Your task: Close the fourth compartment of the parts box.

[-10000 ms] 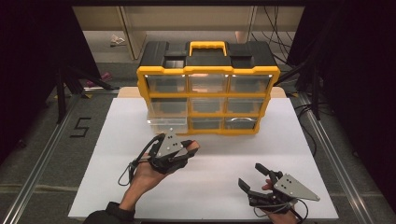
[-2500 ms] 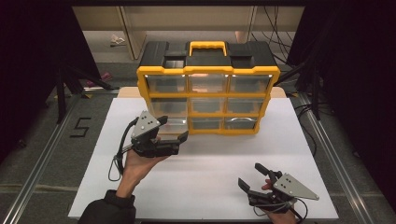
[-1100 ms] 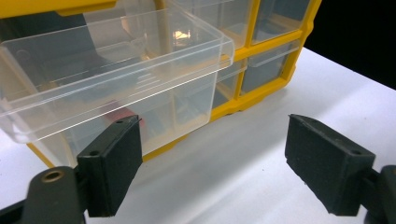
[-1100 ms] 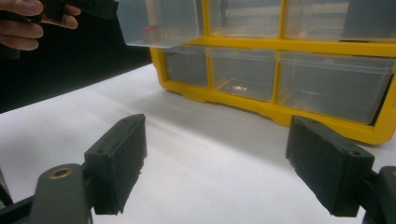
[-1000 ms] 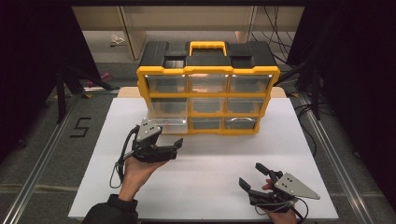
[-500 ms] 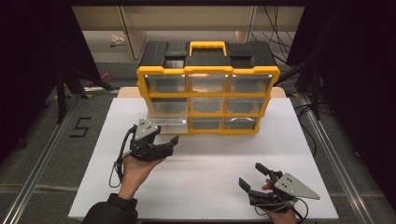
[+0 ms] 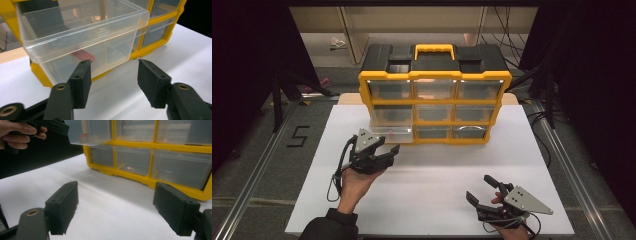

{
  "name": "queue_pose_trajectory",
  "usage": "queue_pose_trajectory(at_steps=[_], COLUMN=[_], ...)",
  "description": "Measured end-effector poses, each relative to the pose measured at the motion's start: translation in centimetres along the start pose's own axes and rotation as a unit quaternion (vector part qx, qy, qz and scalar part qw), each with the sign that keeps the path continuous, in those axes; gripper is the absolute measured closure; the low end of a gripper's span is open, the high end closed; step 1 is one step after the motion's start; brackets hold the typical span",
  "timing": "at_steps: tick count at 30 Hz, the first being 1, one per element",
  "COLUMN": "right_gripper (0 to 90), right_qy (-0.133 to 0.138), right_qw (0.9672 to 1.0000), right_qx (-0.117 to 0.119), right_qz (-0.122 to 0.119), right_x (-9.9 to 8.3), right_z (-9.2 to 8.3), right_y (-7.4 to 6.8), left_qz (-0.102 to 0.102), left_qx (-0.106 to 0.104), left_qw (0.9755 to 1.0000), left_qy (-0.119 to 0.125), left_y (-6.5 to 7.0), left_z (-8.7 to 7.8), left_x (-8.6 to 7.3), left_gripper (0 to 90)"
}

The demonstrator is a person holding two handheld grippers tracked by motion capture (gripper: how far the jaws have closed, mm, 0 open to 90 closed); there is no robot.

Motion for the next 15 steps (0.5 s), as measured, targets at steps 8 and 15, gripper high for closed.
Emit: queue_pose_trajectory(at_steps=[8, 15], right_gripper=[21.2, 21.2], right_qy=[0.001, 0.001], right_qw=[1.0000, 1.0000], right_qx=[0.002, 0.001], right_qz=[-0.001, -0.001], right_x=[0.03, 0.04], right_z=[0.05, 0.02], right_y=[0.00, -0.01], left_qz=[0.002, 0.008], left_qx=[0.002, 0.003], left_qw=[1.0000, 1.0000], left_qy=[0.000, 0.001], left_y=[-0.21, -0.19], left_z=[0.04, 0.03], left_x=[-0.27, -0.31], left_gripper=[54.7, 61.8])
Point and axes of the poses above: each handheld gripper's, and its own axes: z roughly forward along the jaws, x roughly out of its top, y roughly to its right, the point moved 1 cm from there along z, roughly forward along the jaws, and after that the axes turned 11 degrees about y, right-handed, at the moved point
